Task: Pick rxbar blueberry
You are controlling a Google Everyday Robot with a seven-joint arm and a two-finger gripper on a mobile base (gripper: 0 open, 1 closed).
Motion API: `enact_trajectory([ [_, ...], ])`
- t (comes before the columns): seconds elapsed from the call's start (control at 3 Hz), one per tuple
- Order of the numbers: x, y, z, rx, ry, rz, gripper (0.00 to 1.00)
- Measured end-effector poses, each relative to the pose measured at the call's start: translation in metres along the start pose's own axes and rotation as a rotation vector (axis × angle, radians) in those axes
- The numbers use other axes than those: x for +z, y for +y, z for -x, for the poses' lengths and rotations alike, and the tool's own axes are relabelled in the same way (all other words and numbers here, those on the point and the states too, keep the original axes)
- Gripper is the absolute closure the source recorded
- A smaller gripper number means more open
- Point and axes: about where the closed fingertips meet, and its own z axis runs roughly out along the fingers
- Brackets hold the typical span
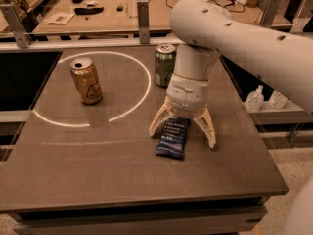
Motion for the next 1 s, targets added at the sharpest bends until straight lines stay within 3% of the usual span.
enact_trajectory([
  [1.0, -0.0011, 0.0009, -0.0003, 0.003, 0.001, 0.000, 0.40],
])
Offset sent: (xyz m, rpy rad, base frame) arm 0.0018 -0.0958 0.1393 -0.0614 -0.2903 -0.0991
